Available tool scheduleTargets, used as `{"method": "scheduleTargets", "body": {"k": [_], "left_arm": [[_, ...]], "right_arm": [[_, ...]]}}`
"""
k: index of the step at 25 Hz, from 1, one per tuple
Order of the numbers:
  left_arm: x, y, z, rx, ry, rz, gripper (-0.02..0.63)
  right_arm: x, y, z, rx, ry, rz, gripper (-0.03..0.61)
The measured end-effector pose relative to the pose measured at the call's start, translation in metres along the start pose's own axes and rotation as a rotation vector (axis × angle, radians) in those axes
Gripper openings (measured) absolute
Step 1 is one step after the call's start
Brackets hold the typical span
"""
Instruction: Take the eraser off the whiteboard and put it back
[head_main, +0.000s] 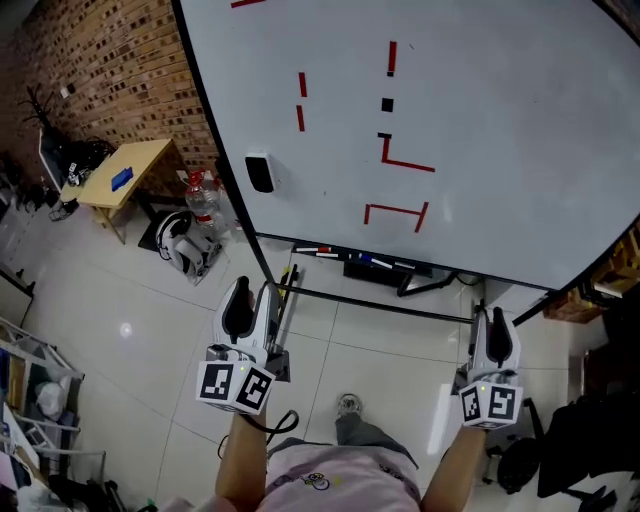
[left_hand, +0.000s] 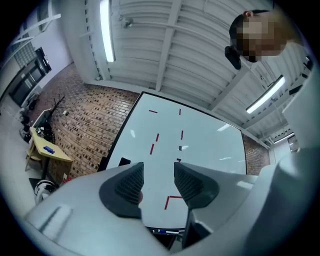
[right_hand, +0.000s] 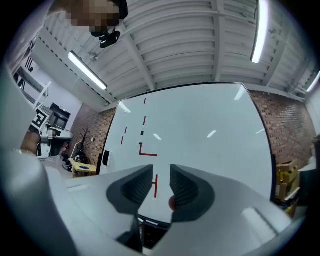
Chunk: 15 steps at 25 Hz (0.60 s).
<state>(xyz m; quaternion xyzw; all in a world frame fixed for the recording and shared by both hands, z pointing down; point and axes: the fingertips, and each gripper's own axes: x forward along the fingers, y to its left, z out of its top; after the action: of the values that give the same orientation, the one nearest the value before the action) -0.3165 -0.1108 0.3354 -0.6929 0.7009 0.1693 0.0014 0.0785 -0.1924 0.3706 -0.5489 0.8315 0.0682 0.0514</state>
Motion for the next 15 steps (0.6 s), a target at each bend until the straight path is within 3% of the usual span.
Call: {"method": "scheduleTargets", "body": {"k": [7, 15], "left_arm": [[0.056, 0.017, 0.002, 0.038, -0.013, 0.077, 0.179], [0.096, 0.047, -0.003, 0.064, -0.005, 0.122, 0.179]], "right_arm": [[0.094, 0.019, -0.009, 0.011, -0.020, 0.130, 0.100], [0.149, 0.045, -0.027, 0.036, 0.002, 0.209, 0.100]]}}
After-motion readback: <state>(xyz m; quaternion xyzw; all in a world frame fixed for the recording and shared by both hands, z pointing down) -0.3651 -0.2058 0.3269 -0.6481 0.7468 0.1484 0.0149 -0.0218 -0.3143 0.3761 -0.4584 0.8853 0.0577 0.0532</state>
